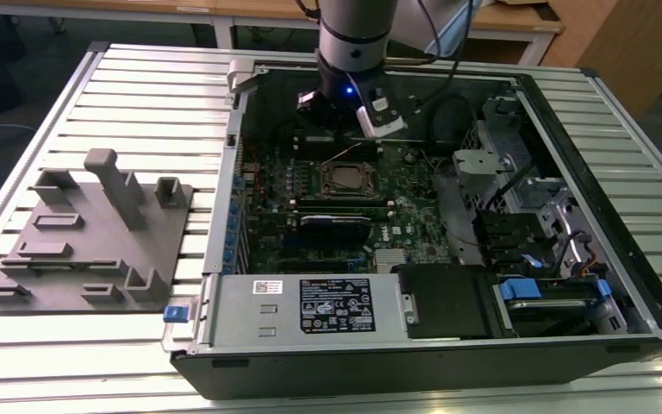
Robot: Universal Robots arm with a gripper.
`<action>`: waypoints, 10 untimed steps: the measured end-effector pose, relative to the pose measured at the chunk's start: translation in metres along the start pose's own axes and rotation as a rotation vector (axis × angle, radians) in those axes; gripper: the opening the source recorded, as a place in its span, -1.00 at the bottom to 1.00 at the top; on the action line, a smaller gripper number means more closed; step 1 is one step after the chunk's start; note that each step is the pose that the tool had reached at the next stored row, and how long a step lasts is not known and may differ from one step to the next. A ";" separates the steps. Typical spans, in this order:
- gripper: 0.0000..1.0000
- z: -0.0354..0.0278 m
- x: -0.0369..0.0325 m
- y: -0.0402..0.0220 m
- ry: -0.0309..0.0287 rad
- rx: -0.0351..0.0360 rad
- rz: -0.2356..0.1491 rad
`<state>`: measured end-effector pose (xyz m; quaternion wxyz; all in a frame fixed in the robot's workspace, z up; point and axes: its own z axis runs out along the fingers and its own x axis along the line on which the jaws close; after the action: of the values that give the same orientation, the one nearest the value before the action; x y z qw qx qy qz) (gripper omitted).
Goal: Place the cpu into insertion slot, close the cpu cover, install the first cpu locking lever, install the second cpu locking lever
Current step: 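Install the first cpu locking lever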
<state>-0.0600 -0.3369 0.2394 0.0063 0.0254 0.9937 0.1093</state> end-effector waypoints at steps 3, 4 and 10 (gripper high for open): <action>-0.79 0.0017 -0.0041 -0.0001 0.0000 -0.0001 0.000; -0.79 0.0026 -0.0052 -0.0003 -0.0001 0.0000 0.000; -0.79 0.0055 -0.0067 -0.0008 0.0002 0.0003 0.000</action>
<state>-0.0533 -0.3369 0.2339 0.0062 0.0255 0.9937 0.1092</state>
